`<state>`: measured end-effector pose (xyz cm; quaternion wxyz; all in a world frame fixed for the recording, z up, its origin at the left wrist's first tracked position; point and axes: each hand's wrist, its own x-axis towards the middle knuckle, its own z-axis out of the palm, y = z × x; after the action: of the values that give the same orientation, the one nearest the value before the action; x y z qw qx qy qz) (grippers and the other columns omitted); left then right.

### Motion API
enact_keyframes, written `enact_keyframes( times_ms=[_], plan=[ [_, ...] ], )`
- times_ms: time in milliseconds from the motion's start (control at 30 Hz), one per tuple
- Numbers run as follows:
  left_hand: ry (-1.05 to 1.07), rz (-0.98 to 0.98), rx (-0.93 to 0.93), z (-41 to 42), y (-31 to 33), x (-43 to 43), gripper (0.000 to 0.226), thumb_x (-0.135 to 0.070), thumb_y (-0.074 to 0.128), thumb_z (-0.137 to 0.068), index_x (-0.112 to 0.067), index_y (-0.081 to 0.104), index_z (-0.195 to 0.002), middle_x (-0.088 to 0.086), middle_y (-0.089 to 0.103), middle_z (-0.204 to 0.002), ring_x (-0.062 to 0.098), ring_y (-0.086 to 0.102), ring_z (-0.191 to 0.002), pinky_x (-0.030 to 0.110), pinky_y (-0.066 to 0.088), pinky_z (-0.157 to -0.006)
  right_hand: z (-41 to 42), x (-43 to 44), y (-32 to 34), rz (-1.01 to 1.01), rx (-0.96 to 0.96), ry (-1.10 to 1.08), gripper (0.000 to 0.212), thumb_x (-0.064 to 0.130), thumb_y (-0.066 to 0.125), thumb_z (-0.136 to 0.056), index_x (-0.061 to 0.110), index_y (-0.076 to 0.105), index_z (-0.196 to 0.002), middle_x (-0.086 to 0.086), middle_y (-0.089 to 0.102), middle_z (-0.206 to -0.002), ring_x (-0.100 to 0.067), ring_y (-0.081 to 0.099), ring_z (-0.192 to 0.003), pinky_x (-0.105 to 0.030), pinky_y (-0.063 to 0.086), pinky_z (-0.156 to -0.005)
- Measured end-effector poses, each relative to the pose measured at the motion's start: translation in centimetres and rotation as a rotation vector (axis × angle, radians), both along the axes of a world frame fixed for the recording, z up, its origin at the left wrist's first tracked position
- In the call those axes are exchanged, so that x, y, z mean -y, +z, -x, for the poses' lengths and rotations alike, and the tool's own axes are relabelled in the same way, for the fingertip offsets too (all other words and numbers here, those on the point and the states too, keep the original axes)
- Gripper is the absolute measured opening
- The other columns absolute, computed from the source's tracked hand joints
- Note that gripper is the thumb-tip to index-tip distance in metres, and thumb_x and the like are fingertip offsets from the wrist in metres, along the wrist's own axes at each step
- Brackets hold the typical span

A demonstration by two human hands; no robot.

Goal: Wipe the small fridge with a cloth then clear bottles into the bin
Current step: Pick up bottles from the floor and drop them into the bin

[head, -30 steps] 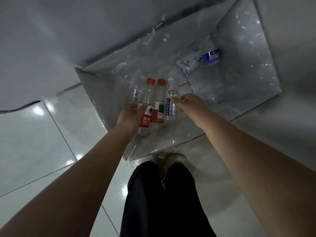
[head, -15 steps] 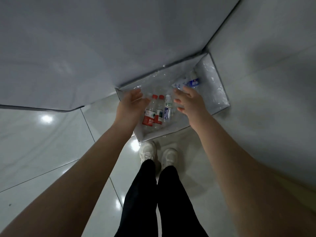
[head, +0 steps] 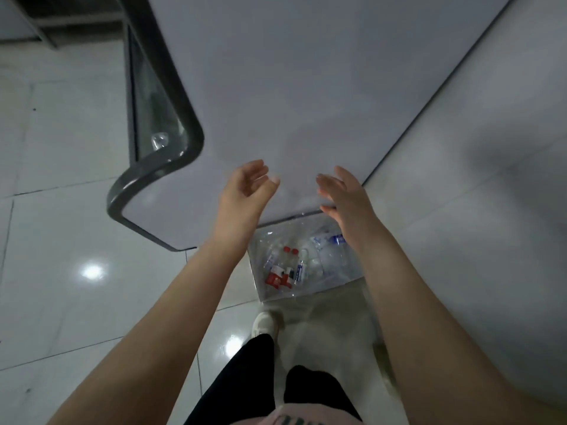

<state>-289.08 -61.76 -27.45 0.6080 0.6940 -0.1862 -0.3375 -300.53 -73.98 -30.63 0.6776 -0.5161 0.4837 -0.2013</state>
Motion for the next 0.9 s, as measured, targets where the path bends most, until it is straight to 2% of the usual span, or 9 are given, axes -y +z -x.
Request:
enact_keyframes(
  times_ms=[233, 467, 567, 667, 800, 900],
  plan=[
    [0.12, 0.182, 0.058, 3.4, 8.4, -3.9, 0.032, -0.012, 0.06, -0.088, -0.012, 0.052, -0.119, 0.004, 0.058, -0.12, 0.002, 0.057, -0.1, 0.024, 0.046, -0.096, 1.7, -2.3, 8.9, 0.131, 0.112, 0.119, 0.067, 0.027, 0.062, -0.088, 0.017, 0.027, -0.144, -0.003, 0.046, -0.139, -0.015, 0.051, -0.12, -0.037, 0.043, -0.097],
    [0.29, 0.249, 0.122, 8.4, 12.6, -10.7, 0.03, -0.015, 0.062, -0.087, -0.019, 0.053, -0.115, -0.004, 0.06, -0.113, 0.004, 0.058, -0.103, 0.031, 0.046, -0.098, 3.9, -7.5, 14.8, 0.256, 0.198, 0.295, 0.068, 0.028, 0.064, -0.087, 0.018, 0.028, -0.144, -0.002, 0.048, -0.138, -0.015, 0.051, -0.12, -0.037, 0.044, -0.094],
    [0.34, 0.248, 0.153, 10.0, 14.3, -14.5, 0.031, -0.016, 0.062, -0.087, -0.018, 0.053, -0.116, 0.0, 0.06, -0.117, 0.01, 0.058, -0.107, 0.033, 0.046, -0.099, 4.3, -10.8, 16.4, 0.244, 0.229, 0.343, 0.068, 0.028, 0.064, -0.087, 0.019, 0.029, -0.144, -0.003, 0.047, -0.138, -0.016, 0.051, -0.12, -0.036, 0.045, -0.092],
    [0.406, 0.253, 0.196, 10.1, 16.2, -18.5, 0.034, -0.015, 0.062, -0.087, -0.015, 0.052, -0.12, 0.001, 0.059, -0.118, 0.011, 0.058, -0.108, 0.034, 0.046, -0.099, 3.9, -14.5, 18.3, 0.248, 0.263, 0.412, 0.067, 0.027, 0.063, -0.087, 0.018, 0.028, -0.144, -0.004, 0.046, -0.139, -0.017, 0.05, -0.121, -0.037, 0.044, -0.091],
    [0.45, 0.266, 0.239, 8.8, 18.2, -24.5, 0.036, -0.018, 0.061, -0.088, -0.016, 0.051, -0.122, 0.0, 0.058, -0.119, 0.011, 0.057, -0.11, 0.032, 0.047, -0.097, 2.8, -19.3, 20.7, 0.292, 0.286, 0.504, 0.069, 0.029, 0.062, -0.088, 0.019, 0.026, -0.145, -0.003, 0.045, -0.141, -0.016, 0.05, -0.12, -0.041, 0.044, -0.098],
    [0.511, 0.296, 0.234, 6.9, 19.0, -29.4, 0.032, -0.018, 0.062, -0.087, -0.018, 0.053, -0.118, 0.0, 0.059, -0.119, 0.01, 0.057, -0.109, 0.035, 0.045, -0.1, 0.9, -23.3, 22.2, 0.314, 0.296, 0.55, 0.068, 0.03, 0.061, -0.088, 0.019, 0.026, -0.145, -0.001, 0.044, -0.14, -0.015, 0.051, -0.118, -0.042, 0.044, -0.099]
  ],
)
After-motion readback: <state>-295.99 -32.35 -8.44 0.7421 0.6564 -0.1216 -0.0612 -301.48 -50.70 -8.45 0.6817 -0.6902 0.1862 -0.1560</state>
